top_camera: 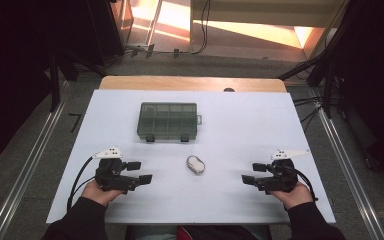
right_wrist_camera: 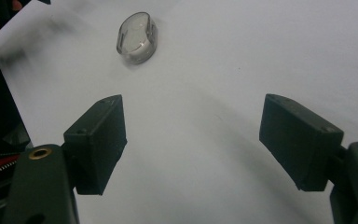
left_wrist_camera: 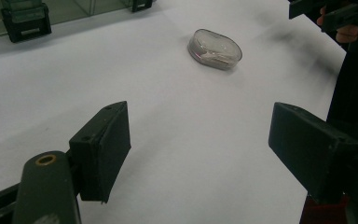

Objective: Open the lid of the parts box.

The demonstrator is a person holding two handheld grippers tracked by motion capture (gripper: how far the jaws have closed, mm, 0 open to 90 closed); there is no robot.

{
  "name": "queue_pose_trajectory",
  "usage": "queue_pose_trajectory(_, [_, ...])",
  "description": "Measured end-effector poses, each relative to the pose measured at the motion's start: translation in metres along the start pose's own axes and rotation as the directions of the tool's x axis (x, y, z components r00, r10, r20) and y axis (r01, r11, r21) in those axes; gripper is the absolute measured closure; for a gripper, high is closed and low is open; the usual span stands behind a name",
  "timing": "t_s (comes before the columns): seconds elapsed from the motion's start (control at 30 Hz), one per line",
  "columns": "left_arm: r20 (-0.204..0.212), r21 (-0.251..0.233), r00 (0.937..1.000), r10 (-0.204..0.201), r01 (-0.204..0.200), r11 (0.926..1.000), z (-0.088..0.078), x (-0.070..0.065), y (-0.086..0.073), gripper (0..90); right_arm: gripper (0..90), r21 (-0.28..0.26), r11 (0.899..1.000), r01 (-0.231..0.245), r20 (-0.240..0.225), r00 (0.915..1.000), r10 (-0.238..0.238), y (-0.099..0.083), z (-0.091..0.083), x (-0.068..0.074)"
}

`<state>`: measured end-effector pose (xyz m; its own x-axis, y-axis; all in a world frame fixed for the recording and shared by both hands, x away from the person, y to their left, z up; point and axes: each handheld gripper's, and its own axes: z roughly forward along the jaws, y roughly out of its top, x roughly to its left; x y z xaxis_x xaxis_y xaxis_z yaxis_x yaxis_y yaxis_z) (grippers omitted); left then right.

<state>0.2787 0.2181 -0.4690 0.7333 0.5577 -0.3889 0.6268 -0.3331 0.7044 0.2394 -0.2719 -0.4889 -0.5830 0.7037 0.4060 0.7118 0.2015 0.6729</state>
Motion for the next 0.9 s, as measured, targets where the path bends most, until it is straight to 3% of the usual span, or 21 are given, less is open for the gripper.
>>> queue_pose_trajectory(0.2, [-0.001, 0.004, 1.0000, -0.008, 0.008, 1.0000, 0.000, 0.001, 0.001, 21.0, 21.1, -0.029, 0.999, 0.016, -0.008, 0.9998, -0.016, 0.007, -0.002, 0.002])
queue_pose_trajectory(0.47, [-0.001, 0.000, 0.9998, -0.019, 0.019, 0.9998, -0.002, 0.001, 0.002, 21.0, 21.2, -0.021, 1.000, 0.022, -0.045, 0.9987, -0.023, 0.019, 0.008, 0.009])
queue_pose_trajectory(0.7, [-0.027, -0.015, 0.9992, -0.029, 0.029, 0.9995, -0.004, 0.002, 0.003, 21.2, 21.2, -0.025, 0.998, 0.057, -0.041, 0.9975, -0.058, 0.028, 0.014, 0.013])
queue_pose_trajectory(0.9, [-0.029, -0.015, 0.9992, -0.026, 0.026, 0.9996, -0.004, 0.002, 0.004, 21.2, 21.4, -0.022, 0.998, 0.053, -0.048, 0.9974, -0.054, 0.035, 0.017, 0.012])
